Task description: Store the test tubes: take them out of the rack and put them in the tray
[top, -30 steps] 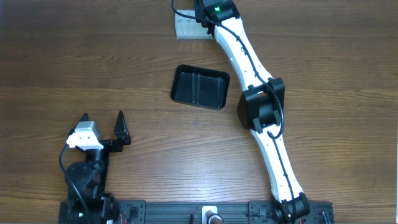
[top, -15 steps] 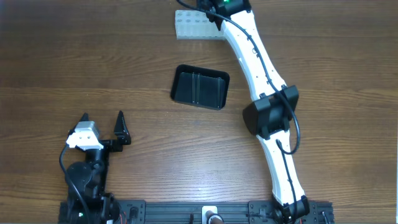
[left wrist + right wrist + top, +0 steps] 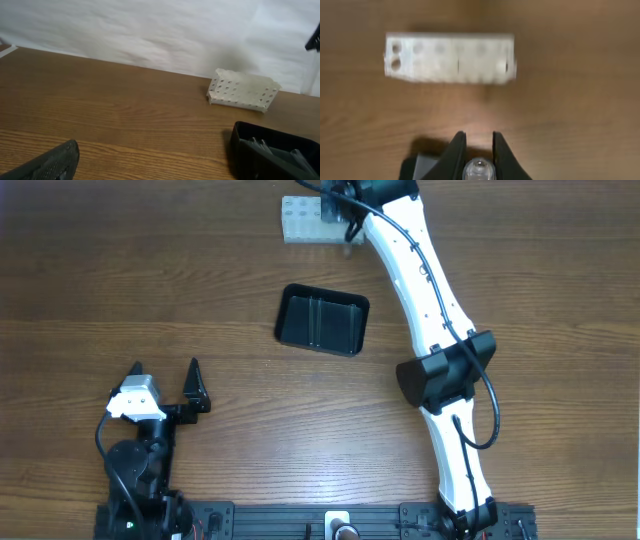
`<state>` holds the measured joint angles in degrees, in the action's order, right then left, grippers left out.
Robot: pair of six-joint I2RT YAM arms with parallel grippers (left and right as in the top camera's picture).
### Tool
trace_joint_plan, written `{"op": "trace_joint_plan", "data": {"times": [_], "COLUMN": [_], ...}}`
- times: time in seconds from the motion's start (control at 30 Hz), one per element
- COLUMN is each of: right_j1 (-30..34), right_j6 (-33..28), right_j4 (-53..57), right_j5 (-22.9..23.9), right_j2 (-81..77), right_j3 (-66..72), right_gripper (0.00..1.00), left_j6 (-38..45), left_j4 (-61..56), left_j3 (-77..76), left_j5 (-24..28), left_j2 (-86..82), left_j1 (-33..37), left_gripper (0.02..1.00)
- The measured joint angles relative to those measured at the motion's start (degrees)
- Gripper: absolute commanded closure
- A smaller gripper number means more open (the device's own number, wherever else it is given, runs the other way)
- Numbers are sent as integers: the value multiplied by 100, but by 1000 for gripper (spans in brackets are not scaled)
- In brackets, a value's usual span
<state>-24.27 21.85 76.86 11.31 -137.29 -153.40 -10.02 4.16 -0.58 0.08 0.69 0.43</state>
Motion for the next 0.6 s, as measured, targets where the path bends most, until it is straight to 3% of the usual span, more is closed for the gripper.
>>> {"op": "trace_joint_plan", "data": {"times": [0.27, 0.6], "right_j1": [-87, -98], "right_j6": [496, 627], "right_j4": [1281, 1969], "right_j5": [-282, -855], "right_j2": [0, 0], "right_j3": [15, 173], "right_gripper": [991, 958], "left_j6": [0, 0], "left_j4": [0, 0], "left_j3": [0, 0], "left_j5": [0, 0], "left_j2": [-2, 0], "left_j1": [0, 0], "left_gripper": [20, 20]}}
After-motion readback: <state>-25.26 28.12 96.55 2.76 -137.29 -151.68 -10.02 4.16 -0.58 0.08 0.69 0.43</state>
